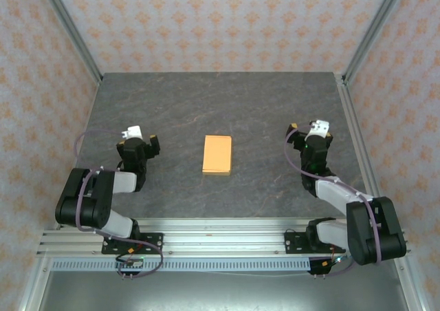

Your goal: Fold the paper box

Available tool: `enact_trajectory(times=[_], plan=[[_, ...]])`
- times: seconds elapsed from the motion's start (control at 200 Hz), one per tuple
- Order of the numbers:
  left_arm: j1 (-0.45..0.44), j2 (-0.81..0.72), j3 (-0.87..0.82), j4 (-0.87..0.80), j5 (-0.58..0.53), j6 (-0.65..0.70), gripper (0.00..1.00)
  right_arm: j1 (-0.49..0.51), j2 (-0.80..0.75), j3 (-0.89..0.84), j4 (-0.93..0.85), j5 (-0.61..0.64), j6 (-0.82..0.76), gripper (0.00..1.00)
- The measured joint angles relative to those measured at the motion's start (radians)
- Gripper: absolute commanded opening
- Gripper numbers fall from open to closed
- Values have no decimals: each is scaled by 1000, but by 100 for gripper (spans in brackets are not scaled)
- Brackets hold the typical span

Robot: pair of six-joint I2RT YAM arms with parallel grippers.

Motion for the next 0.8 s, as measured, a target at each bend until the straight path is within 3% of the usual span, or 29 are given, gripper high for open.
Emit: enact_trajectory(times=[0.26,0.505,0.676,0.801], plan=[[-11,1,32,4,-6,22,100,0,-43,-85,46,0,-24,99],[-41,2,48,-2,-14,45,100,-10,119,-89,132,-34,-85,99],[-41,2,48,-2,-16,51,100,-103,303,-45,230,-107,-74,99],[-41,2,48,-2,-17,51,100,-146,341,-1,167,-158,-52,99]])
